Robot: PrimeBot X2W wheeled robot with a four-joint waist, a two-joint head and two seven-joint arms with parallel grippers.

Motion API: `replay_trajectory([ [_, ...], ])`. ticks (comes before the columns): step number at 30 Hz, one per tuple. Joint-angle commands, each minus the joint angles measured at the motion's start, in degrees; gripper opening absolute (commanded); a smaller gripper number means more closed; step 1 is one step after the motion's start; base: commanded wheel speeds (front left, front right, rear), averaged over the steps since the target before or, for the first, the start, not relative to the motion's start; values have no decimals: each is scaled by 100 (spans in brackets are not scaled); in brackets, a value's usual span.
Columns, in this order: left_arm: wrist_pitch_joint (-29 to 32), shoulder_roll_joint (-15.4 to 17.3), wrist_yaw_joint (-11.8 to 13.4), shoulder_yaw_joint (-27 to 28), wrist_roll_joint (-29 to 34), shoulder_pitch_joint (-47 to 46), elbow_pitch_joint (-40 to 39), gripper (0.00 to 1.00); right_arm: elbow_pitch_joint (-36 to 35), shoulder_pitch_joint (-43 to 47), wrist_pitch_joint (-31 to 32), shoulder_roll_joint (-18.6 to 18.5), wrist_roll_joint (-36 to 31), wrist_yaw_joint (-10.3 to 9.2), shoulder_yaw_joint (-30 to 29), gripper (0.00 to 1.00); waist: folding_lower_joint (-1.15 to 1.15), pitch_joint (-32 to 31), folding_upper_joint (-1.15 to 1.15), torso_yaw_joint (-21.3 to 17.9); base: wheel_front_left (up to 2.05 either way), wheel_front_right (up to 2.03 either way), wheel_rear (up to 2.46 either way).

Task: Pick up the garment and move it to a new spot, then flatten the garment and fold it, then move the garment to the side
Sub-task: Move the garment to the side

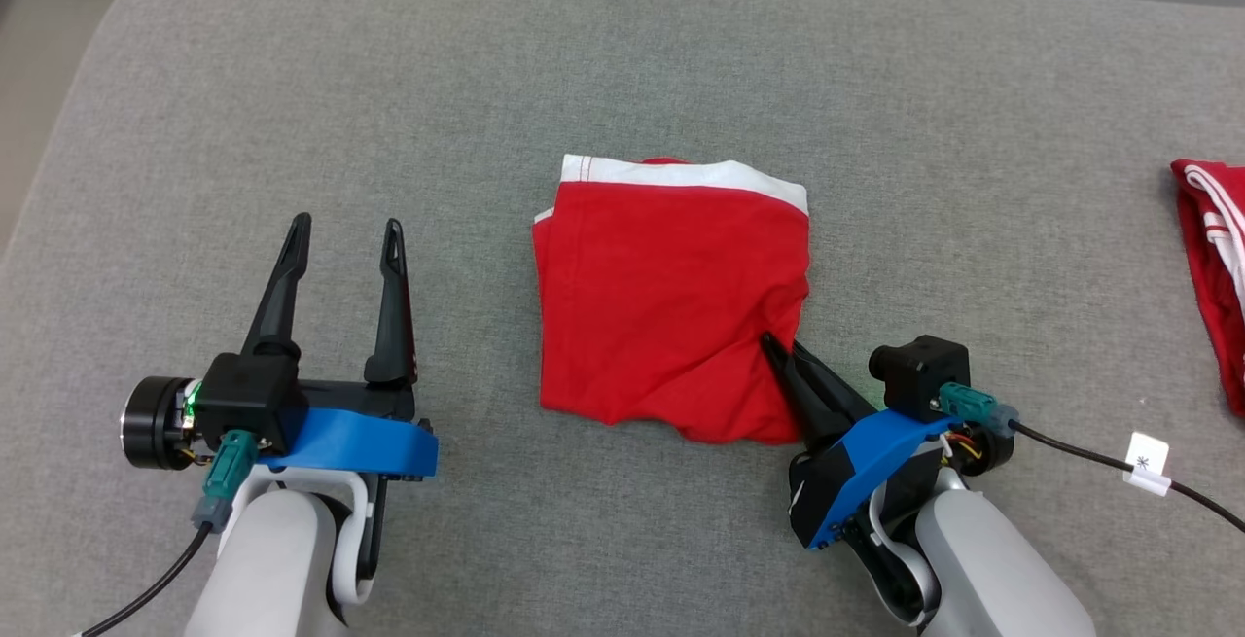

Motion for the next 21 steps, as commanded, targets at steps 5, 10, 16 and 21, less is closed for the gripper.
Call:
replay_trajectory([
  [5,-25,73,34,173,68,192,-104,100,-52,62,-276,-97,91,2,-68,0,0,-121,-1,-368,0,0,0],
  [10,-25,147,32,257,107,307,-219,100,-324,250,-417,-365,110,2,-250,0,0,-109,-1,-857,0,0,0],
  [16,-25,246,13,280,164,282,-340,100,-529,579,-379,-769,124,2,-607,0,0,-123,-1,-1453,0,0,0],
  [21,-16,289,-11,202,205,195,-401,100,-680,675,-342,-971,75,3,-1008,0,0,-78,-1,-1810,0,0,0],
])
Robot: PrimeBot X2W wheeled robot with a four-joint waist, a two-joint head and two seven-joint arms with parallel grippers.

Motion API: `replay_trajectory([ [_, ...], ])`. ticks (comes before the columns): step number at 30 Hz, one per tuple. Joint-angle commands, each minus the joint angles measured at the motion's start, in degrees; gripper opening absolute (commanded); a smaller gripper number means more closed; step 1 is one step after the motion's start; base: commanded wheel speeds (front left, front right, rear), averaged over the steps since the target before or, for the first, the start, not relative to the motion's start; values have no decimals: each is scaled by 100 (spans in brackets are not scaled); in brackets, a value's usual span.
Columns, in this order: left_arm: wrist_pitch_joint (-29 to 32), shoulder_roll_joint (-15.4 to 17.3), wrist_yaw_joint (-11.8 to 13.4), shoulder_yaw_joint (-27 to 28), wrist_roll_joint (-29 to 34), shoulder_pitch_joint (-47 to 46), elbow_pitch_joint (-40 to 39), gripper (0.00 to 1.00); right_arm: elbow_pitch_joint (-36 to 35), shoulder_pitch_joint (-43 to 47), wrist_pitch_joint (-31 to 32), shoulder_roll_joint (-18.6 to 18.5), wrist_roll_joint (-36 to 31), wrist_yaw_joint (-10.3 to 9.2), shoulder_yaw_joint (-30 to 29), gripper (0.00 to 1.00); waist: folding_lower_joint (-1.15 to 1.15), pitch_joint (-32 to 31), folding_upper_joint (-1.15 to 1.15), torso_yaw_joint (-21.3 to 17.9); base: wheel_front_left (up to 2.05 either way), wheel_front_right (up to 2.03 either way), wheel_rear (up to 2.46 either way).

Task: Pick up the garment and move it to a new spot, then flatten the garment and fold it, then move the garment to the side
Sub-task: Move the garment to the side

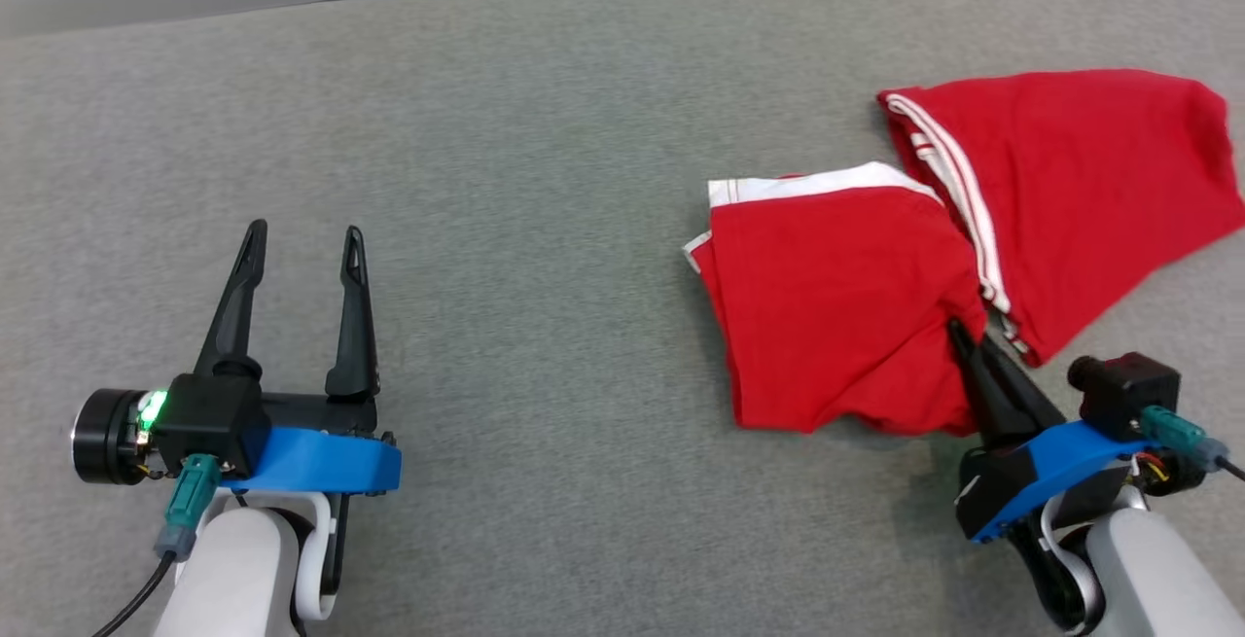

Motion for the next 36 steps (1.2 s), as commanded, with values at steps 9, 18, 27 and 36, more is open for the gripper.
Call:
replay_trajectory([
  [9,119,127,-65,-133,118,-319,-264,100,-147,-700,-10,-245,-29,2,-329,0,0,371,0,-409,0,0,0],
  [18,321,282,-132,-261,222,-593,-504,100,-159,-1784,-321,-623,-172,2,-676,0,0,814,0,-676,0,0,0],
  [27,370,300,-197,-424,279,-846,-569,100,870,-1999,-464,-395,-502,1,-1827,0,0,1166,0,-616,0,0,0],
  [36,332,323,-223,-509,283,-964,-475,100,1703,-2176,-671,37,-945,2,-2471,82,0,1259,0,-567,0,0,0],
])
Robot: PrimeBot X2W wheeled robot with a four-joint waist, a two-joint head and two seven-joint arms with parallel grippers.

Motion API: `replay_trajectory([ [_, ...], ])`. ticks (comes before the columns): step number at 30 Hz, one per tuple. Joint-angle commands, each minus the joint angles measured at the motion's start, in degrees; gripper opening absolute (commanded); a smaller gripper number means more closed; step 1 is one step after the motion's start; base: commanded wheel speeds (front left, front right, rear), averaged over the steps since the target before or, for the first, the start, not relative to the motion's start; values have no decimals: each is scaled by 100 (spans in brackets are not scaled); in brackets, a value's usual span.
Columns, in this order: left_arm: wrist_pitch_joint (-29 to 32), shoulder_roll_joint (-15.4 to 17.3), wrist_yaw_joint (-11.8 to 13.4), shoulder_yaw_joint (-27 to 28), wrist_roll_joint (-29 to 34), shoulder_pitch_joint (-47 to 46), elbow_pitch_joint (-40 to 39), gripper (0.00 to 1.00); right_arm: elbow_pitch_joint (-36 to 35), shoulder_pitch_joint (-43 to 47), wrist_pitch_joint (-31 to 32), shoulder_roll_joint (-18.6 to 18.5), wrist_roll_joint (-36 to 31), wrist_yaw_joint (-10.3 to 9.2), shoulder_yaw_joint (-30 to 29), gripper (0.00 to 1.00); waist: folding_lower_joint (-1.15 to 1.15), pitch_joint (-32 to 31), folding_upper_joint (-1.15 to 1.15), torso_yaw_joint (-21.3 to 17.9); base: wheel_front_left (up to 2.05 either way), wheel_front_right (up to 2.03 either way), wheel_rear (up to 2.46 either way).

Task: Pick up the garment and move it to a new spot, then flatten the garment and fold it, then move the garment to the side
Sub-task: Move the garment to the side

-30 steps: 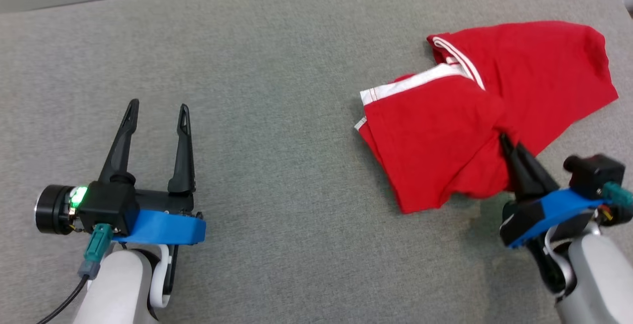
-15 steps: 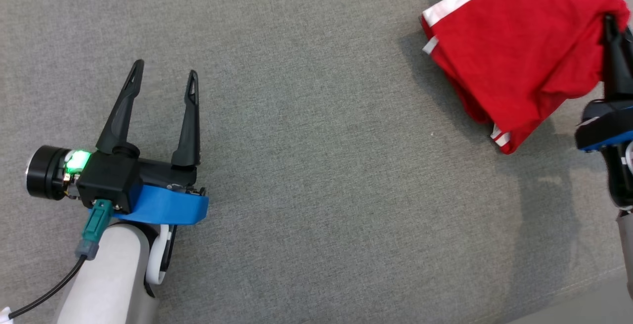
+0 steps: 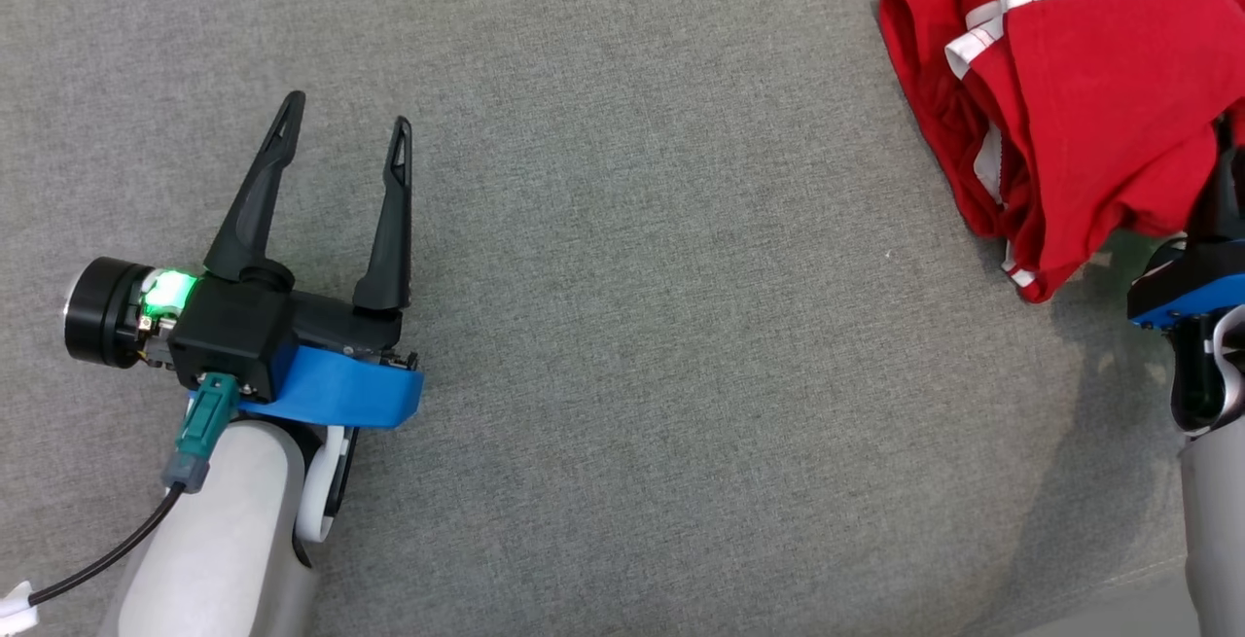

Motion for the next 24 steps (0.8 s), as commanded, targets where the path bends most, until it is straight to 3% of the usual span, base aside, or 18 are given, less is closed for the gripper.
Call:
replay_trajectory([
  [1,-37,28,-32,-4,31,-86,30,100,58,-40,-64,29,-55,1,-102,100,-1,-34,0,-3,0,0,0],
  [6,-91,-25,-14,-88,-24,44,152,100,-92,343,-159,192,-119,1,-396,100,-1,-283,0,1,0,0,0],
  [12,-153,-87,38,-110,-120,205,314,100,-908,1002,-172,428,-112,1,-509,100,-1,-668,0,24,0,0,0],
  [18,-221,-189,122,-102,-275,567,586,100,-2257,2109,-174,794,-280,1,-56,100,-1,-1321,0,208,0,0,0],
  [24,-254,-256,259,13,-439,855,777,100,-2874,2639,72,907,-168,1,432,100,-1,-1708,0,494,0,0,0],
])
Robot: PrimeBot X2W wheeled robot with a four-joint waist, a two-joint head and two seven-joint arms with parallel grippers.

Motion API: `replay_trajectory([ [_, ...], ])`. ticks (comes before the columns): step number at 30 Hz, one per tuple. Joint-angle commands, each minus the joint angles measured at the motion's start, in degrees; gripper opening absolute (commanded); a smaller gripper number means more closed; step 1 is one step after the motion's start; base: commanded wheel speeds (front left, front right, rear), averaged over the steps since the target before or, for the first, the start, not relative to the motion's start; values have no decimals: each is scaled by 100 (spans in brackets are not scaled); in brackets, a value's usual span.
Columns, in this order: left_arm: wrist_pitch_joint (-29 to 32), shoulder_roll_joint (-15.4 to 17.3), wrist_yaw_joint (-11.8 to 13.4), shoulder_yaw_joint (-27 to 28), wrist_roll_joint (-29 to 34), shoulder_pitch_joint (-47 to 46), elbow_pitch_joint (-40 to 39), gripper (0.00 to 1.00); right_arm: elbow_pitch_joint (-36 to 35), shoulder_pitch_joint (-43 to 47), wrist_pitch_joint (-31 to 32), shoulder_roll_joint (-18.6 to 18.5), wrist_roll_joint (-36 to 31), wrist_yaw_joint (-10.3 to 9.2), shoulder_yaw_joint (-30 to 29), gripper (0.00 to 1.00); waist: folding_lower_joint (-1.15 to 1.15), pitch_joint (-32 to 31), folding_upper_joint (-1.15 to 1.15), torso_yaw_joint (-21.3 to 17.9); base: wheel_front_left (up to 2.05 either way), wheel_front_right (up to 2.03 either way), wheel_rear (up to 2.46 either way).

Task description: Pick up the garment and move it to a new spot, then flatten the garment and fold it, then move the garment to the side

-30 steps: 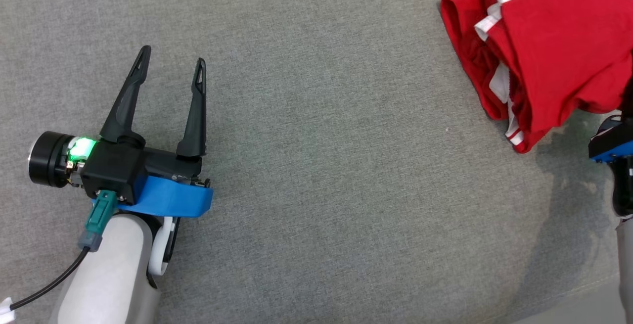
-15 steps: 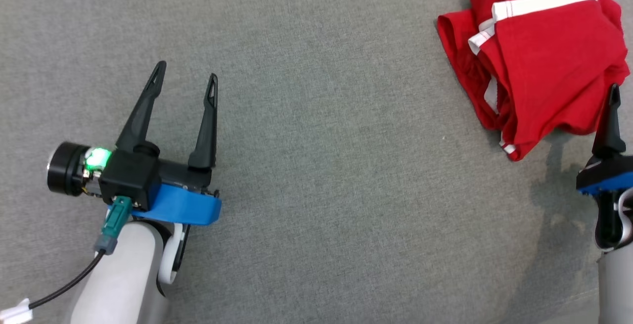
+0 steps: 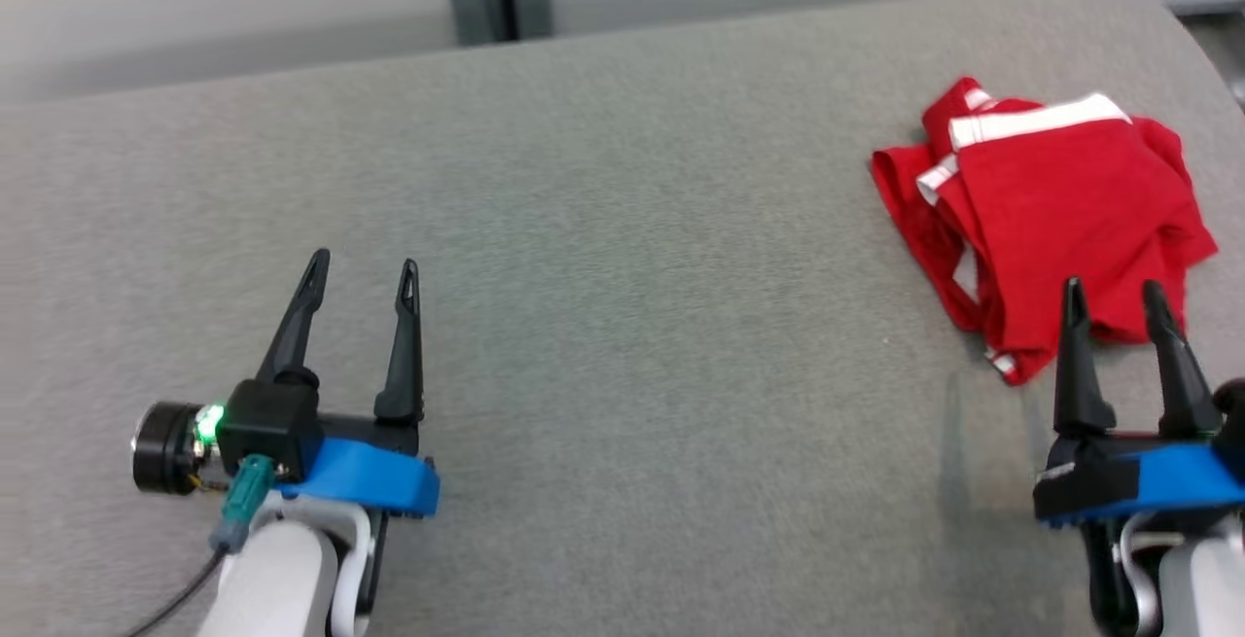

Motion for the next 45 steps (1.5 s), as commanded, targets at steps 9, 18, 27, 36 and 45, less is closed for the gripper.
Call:
replay_trajectory([
  [9,-105,-49,164,244,-265,573,301,100,-617,722,423,30,128,1,441,100,1,-584,0,699,0,0,0],
  [18,-140,-13,81,238,-352,1003,431,100,-938,1245,737,27,137,1,440,100,1,-1035,0,945,0,0,0],
  [27,-145,9,24,133,-404,1293,555,100,-1169,1722,947,28,114,1,393,100,1,-1335,0,889,0,0,0],
  [36,-102,45,78,102,-464,1436,659,100,-1349,1927,1108,29,99,2,423,100,1,-1478,0,908,0,0,0],
  [45,-95,92,119,74,-474,1359,703,100,-1317,1872,1068,29,110,1,443,100,1,-1444,0,905,0,0,0],
])
